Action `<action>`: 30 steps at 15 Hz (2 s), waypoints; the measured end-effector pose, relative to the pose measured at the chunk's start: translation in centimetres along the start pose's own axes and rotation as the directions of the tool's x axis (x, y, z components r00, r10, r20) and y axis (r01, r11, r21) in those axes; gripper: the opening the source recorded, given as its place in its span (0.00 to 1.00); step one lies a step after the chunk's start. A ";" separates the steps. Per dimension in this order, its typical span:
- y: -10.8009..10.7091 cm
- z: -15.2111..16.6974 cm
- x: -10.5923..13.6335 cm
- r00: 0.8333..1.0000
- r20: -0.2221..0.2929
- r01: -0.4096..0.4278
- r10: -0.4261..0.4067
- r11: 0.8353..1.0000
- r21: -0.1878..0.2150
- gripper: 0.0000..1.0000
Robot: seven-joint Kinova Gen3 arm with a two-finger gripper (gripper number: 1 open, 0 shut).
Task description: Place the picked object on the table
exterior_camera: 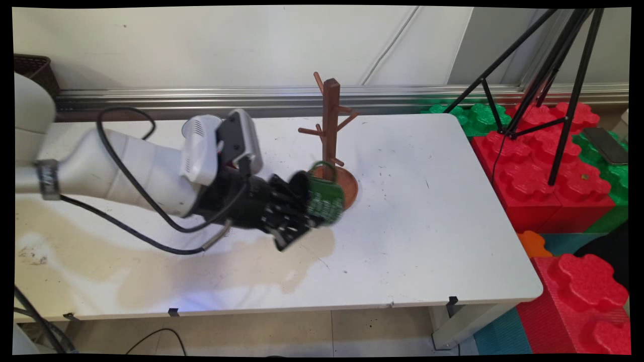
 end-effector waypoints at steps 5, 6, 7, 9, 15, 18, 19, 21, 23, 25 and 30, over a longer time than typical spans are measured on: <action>-0.5 -3.0 0.6 0.990 0.129 -0.067 0.058 0.996 0.064 0.00; -0.7 -3.5 0.9 0.985 0.160 -0.081 0.069 0.994 0.070 0.00; -0.9 -3.7 1.0 0.981 0.179 -0.089 0.075 0.994 0.071 0.00; -1.3 -4.0 1.2 0.973 0.217 -0.101 0.084 0.993 0.068 0.00; -3.0 -4.4 2.0 0.927 0.355 -0.151 0.123 0.987 0.054 0.00; -4.1 -3.9 2.6 0.891 0.429 -0.183 0.149 0.982 0.038 0.00; -4.4 -3.7 2.7 0.881 0.448 -0.190 0.156 0.981 0.032 0.00; -4.9 -3.0 2.9 0.855 0.489 -0.207 0.174 0.978 0.015 0.00; -5.4 -1.9 3.2 0.824 0.531 -0.223 0.195 0.975 -0.011 0.00; -5.6 -0.6 3.3 0.794 0.567 -0.236 0.218 0.971 -0.043 0.00; -5.7 2.2 3.1 0.731 0.627 -0.256 0.269 0.960 -0.113 0.00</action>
